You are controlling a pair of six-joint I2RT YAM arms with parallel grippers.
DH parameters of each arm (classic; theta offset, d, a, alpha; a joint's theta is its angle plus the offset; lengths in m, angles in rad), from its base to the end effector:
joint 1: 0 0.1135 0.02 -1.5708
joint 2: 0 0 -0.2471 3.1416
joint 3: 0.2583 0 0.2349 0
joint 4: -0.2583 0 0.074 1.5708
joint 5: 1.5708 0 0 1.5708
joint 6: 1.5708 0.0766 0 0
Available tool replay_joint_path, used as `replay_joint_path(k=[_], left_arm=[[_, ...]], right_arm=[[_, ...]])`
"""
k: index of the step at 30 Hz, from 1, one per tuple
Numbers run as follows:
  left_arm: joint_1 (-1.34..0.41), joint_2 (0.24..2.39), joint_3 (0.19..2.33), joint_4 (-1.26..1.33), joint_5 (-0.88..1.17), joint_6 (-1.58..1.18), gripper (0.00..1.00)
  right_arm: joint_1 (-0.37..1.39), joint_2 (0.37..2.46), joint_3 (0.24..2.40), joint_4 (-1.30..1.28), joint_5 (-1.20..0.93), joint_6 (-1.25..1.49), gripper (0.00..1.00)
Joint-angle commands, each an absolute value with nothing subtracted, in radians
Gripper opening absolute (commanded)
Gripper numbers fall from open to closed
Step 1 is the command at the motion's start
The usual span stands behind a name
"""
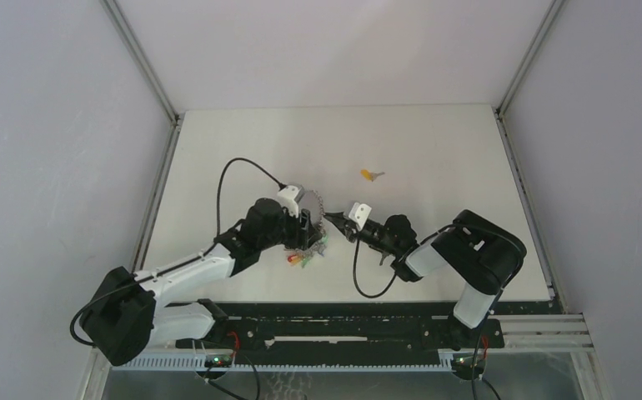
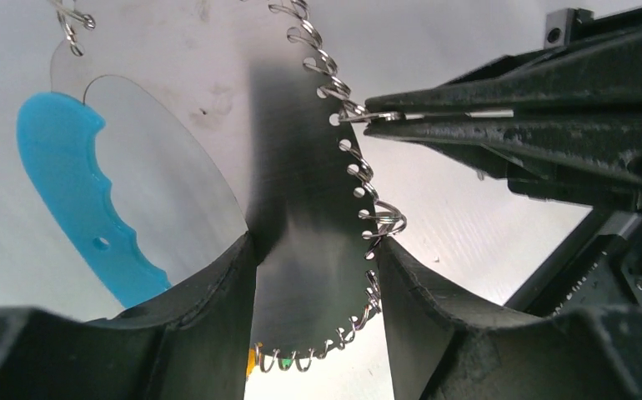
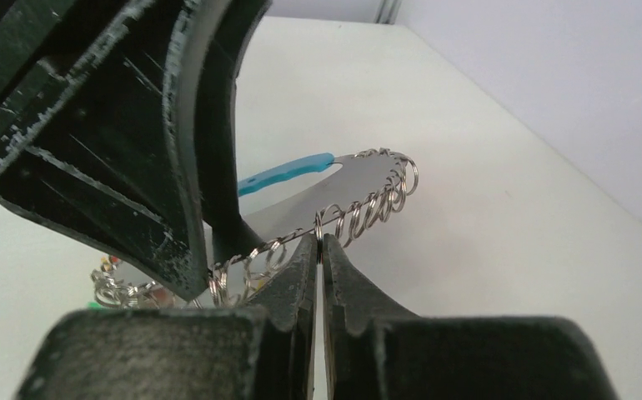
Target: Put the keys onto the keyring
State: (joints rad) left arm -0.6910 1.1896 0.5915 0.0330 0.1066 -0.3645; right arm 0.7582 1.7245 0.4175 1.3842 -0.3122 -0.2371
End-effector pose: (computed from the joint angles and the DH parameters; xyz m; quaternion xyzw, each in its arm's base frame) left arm 0.2078 -0.1824 0.1842 0.1675 0.8592 -0.2827 0.3923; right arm 0.2172 0.2381 0.1654 -0.4206 0.5352 0.2888 0.6733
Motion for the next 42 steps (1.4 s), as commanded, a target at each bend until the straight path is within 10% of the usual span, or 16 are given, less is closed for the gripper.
replay_joint_path(k=[1, 14, 42], left_arm=[[-0.624, 1.116, 0.445, 0.391, 0.177, -0.461, 0.52], [-0.423, 0.996, 0.267, 0.690, 0.332, -0.470, 0.75], [-0.437, 1.281, 0.337, 0.894, 0.402, -0.130, 0.78]], right_arm=[[0.720, 1.679, 0.440, 1.346, -0.407, -0.191, 0.00], [0.689, 1.572, 0.563, 0.924, -0.514, -0.402, 0.00], [0.627, 1.528, 0.820, 0.350, -0.854, -0.726, 0.00]])
